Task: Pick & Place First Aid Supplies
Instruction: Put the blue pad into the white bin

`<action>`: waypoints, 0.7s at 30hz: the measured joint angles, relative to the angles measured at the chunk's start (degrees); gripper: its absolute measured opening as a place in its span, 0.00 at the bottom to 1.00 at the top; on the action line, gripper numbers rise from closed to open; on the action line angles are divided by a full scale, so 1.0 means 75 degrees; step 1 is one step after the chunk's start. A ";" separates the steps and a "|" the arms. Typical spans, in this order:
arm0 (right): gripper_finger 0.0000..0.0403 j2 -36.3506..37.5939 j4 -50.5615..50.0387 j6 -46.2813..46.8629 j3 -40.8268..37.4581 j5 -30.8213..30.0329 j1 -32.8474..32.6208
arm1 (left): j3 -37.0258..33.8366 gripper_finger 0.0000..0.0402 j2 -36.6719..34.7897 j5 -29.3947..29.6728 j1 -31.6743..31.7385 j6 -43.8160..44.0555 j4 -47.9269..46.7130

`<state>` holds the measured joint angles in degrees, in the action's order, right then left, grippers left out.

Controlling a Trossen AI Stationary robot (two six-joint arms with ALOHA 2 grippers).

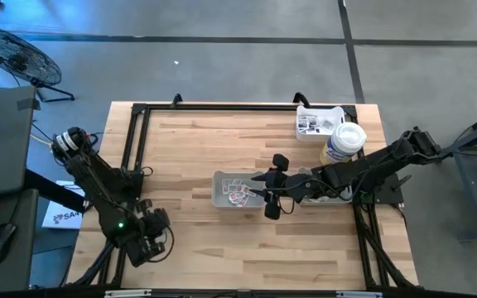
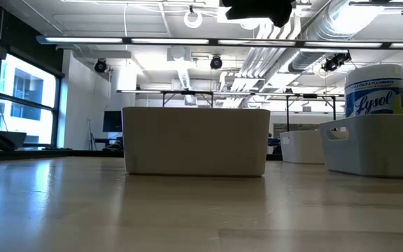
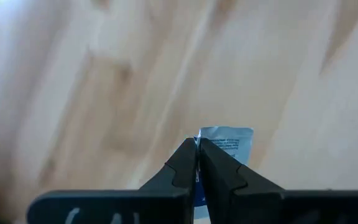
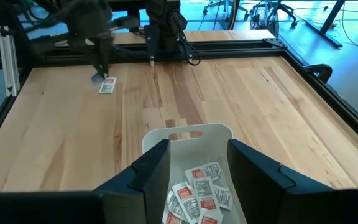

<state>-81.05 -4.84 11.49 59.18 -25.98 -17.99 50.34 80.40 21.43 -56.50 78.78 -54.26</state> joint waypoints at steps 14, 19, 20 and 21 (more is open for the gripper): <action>0.38 -0.0001 0.0172 -0.0057 -0.0003 -0.0032 0.0002 | 0.0389 0.04 -0.0006 0.3059 0.2612 -0.2746 0.0467; 0.38 -0.0001 0.0894 -0.0905 -0.0003 -0.0055 0.0049 | 0.0392 0.04 -0.0049 0.3218 0.3708 -0.4465 0.1646; 0.38 -0.0001 0.0999 -0.0994 -0.0003 -0.0047 0.0049 | 0.0392 0.04 -0.0083 0.3233 0.3887 -0.4798 0.1853; 0.38 -0.0001 0.1071 -0.1030 -0.0003 -0.0037 0.0051 | 0.0392 0.04 -0.0126 0.3289 0.4085 -0.5117 0.2079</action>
<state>-81.06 3.19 3.76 59.16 -26.25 -17.61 53.28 79.45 46.10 -25.86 40.40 -38.67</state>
